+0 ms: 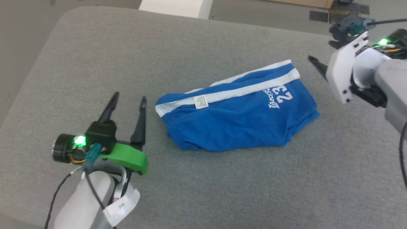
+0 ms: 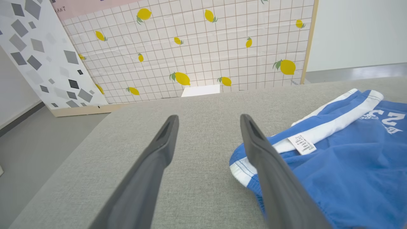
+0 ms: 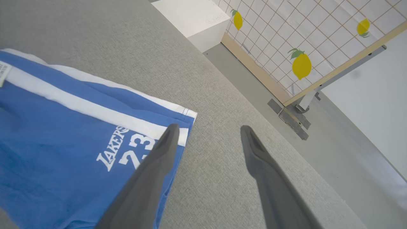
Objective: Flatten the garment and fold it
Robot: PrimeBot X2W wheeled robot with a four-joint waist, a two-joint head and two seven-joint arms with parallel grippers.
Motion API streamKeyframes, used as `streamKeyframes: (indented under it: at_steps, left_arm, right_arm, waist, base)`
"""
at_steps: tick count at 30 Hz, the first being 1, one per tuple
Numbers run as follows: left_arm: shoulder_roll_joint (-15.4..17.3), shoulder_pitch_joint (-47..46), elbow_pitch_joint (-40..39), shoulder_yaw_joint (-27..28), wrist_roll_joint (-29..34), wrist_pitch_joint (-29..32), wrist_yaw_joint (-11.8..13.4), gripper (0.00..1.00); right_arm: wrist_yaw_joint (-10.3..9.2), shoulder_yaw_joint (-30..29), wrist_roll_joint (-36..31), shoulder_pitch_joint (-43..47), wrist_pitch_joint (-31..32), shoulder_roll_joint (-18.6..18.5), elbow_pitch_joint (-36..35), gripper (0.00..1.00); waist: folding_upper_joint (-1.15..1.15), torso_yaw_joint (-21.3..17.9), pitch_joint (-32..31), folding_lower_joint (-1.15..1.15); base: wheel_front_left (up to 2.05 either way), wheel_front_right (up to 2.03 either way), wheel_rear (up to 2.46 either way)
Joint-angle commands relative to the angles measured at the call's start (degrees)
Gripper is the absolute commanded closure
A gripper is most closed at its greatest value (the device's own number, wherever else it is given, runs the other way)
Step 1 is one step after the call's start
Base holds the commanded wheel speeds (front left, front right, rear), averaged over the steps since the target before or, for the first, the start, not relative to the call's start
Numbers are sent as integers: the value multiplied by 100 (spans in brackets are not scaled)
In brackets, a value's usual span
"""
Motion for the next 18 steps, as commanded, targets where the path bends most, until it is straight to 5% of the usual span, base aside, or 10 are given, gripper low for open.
streamKeyframes:
  at_steps: [1, 9, 18]
  left_arm:
    - [53, 181, -235, 149, 125, -20, 172, 0]
    - [-262, 1078, -1360, 919, 850, -21, 816, 0]
    - [-1088, 1466, -1873, 1344, 1398, -21, 532, 0]
  right_arm:
    - [-11, 143, 133, -126, 325, -111, -92, 0]
    - [-11, 888, 859, -416, 2721, -829, -969, 0]
    - [-11, 989, 1067, -458, 3771, -1184, -988, 0]
  waist:
    - [0, 206, -159, 0]
    - [0, 580, 71, 0]
    - [0, 1105, 532, 0]
  base:
    - [0, 0, 0]
    - [0, 0, 0]
    - [0, 0, 0]
